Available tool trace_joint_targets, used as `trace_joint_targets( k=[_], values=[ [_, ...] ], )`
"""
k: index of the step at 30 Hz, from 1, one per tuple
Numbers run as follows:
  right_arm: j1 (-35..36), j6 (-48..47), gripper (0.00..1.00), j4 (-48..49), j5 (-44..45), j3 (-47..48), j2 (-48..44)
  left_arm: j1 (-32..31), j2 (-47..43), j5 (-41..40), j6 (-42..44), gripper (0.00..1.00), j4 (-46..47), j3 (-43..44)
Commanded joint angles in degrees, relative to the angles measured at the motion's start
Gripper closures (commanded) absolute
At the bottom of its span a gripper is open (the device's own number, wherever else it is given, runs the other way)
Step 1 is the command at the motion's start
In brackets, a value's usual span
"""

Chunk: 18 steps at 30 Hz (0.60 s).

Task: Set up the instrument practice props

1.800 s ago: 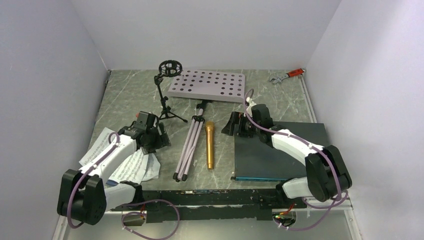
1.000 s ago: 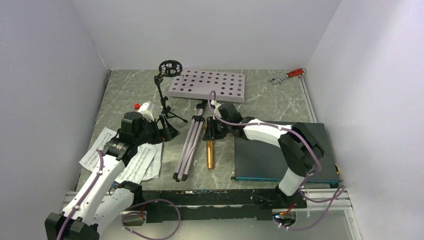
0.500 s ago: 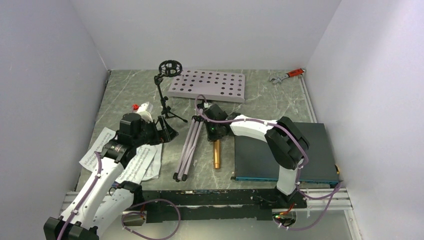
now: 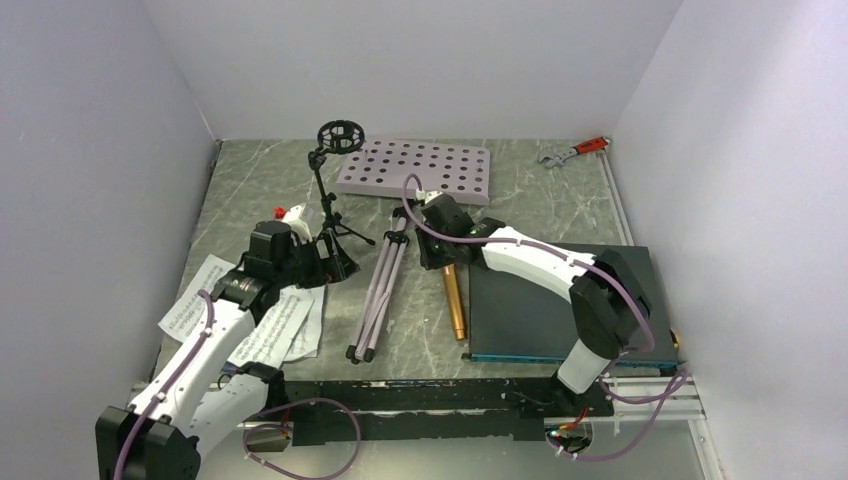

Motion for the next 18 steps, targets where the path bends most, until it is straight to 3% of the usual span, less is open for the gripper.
trace_joint_targets(
  k=[1,8,13,18],
  values=[
    [-1.9,0.4,0.75,6.5,-12.7,-1.8,-2.2,0.0,2.9,1.9,1.8,0.11,3.8,0.3],
    [-9.5,4.8,0.63,14.7,-28.0,-7.6,-4.0,-2.3,11.7,2.0,3.5,0.14,2.5,3.5],
    [-16.4,8.1,0.55,21.0,-37.1,-12.7,-5.5,-10.4,20.1,-5.9,4.0,0.15,-1.2,9.2],
    [-18.2,7.5,0.42,21.3,-36.2,-14.6,-7.4,-20.0,28.5,-16.4,4.5,0.14,-5.6,15.8]
  ],
)
